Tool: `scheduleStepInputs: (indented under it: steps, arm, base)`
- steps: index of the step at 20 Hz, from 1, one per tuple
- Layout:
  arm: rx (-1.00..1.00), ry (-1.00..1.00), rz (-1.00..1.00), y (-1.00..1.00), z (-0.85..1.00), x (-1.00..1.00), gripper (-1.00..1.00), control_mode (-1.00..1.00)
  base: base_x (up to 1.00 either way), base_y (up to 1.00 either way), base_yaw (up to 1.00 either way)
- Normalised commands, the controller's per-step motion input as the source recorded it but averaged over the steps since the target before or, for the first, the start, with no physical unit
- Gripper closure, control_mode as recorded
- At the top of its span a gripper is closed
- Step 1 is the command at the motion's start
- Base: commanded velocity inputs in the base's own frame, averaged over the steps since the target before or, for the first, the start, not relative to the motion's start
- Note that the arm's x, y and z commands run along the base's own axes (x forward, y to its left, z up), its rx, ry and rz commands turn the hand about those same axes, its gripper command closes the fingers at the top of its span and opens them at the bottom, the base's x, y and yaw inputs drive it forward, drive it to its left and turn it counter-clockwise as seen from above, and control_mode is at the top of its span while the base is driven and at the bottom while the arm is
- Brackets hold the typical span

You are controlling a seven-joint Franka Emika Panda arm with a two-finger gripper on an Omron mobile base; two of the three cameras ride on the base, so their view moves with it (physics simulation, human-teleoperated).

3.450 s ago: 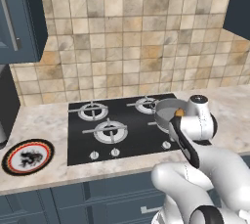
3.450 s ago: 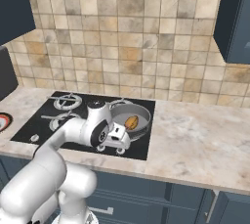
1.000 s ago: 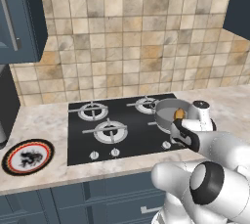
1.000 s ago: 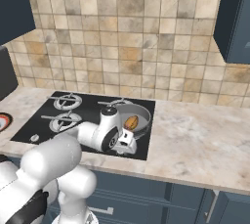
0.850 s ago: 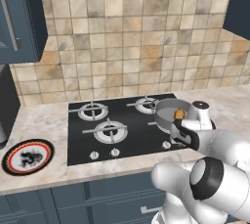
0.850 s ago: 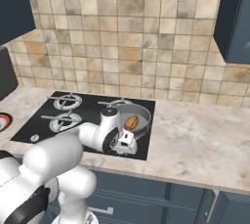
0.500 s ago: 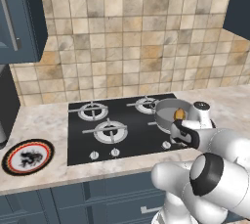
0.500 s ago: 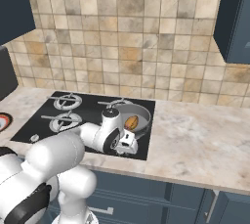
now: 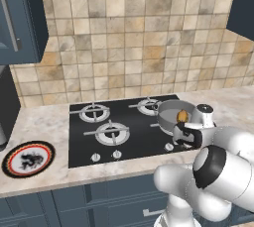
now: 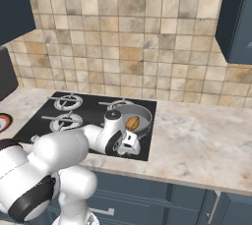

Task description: Retrieve the frozen meat and place it in the pot on a burner. Then turn the burner on.

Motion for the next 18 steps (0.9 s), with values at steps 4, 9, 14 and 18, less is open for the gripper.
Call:
scheduleStepInputs:
  steps: [4,9,14,18]
  arm:
    - [0.0,-0.01,0.0,0.0,-0.15,0.11,-1.0,-1.0]
    - [0.0,-0.03,0.0,0.0,-0.03,0.13,-1.0,-1.0]
    - [0.0,0.0,0.0,0.0,-0.07,0.1,-1.0,-1.0]
    - [0.0,0.0,0.0,0.0,-0.15,0.0,-1.0,-1.0]
  base:
    - [0.0,0.0,0.0]
    - [0.0,0.0,0.0]
    - [0.0,0.0,0.0]
    - [0.0,0.0,0.0]
